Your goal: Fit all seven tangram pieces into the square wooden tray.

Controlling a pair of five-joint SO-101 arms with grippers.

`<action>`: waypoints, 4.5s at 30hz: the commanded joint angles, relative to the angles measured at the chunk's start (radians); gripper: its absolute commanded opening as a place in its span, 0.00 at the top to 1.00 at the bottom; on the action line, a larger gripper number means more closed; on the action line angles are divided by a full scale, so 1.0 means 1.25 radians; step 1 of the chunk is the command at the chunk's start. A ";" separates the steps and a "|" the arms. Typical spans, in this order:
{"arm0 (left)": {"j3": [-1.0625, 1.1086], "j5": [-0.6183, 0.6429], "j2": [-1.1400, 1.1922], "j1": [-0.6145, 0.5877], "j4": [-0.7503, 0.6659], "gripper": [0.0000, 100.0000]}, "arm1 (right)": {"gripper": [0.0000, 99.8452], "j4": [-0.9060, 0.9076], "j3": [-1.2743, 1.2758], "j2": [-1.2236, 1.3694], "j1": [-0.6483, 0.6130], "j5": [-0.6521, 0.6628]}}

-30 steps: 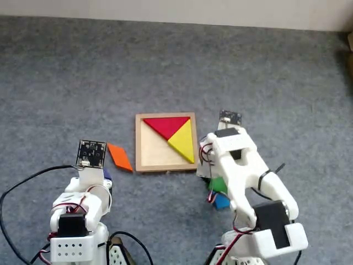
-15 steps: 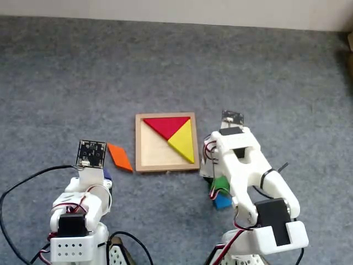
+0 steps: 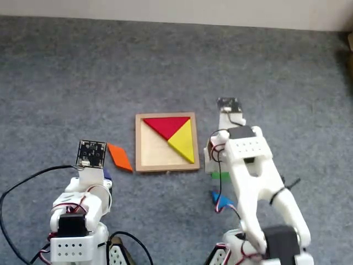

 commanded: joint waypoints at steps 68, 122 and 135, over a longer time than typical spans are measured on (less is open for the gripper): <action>0.017 0.007 -0.001 -0.007 0.002 0.97 | 0.79 -0.122 -0.064 -0.175 -0.089 0.204; 0.017 0.007 -0.001 -0.007 0.002 0.97 | 0.97 0.083 0.198 -0.071 -0.077 0.484; 0.017 0.007 -0.001 -0.007 0.002 0.97 | 0.97 0.009 -0.017 -0.141 -0.148 -0.004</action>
